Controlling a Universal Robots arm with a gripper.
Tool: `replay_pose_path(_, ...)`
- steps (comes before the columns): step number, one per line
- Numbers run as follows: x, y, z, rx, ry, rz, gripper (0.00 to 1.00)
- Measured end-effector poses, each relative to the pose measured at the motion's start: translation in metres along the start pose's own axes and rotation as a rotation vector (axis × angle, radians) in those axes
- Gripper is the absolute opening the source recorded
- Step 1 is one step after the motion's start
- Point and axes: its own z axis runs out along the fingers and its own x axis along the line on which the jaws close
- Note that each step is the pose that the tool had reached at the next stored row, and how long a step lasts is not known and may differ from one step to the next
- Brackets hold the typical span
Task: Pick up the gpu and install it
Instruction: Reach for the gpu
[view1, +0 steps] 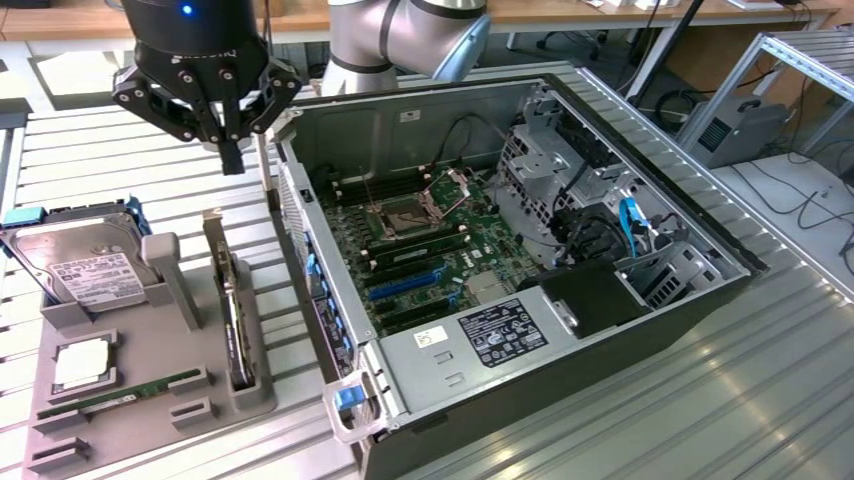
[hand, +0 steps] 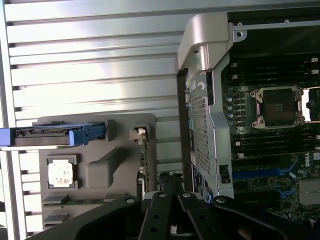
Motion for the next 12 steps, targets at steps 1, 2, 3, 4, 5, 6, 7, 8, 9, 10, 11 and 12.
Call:
replay_pose_path(1,0.0002,0.0000,0.0000,0.0000,0.0000,0.000,0.11)
replay_pose_path(2,0.0004,0.0000,0.0000,0.0000,0.0000,0.000,0.11)
replay_pose_path(3,0.0006,0.0000,-0.0001,0.0001,0.0001,0.000,0.11)
replay_pose_path(4,0.0008,0.0000,0.0000,0.0000,0.0000,0.000,0.11)
replay_pose_path(5,0.0010,-0.0001,0.0000,0.0000,0.0000,0.000,0.11)
replay_pose_path(6,0.0012,-0.0001,0.0000,0.0000,0.0000,0.000,0.11)
replay_pose_path(7,0.0014,-0.0001,0.0000,0.0000,0.0000,0.000,0.11)
replay_pose_path(8,0.0016,-0.0001,0.0000,0.0000,0.0000,0.000,0.11)
replay_pose_path(9,0.0018,-0.0001,0.0000,0.0000,0.0000,0.000,0.11)
replay_pose_path(10,0.0021,-0.0002,-0.0001,0.0000,0.0000,0.000,0.11)
replay_pose_path(11,0.0024,-0.0002,-0.0001,0.0000,0.0000,0.000,0.11)
replay_pose_path(12,0.0027,-0.0002,-0.0001,0.0000,0.0000,0.000,0.11)
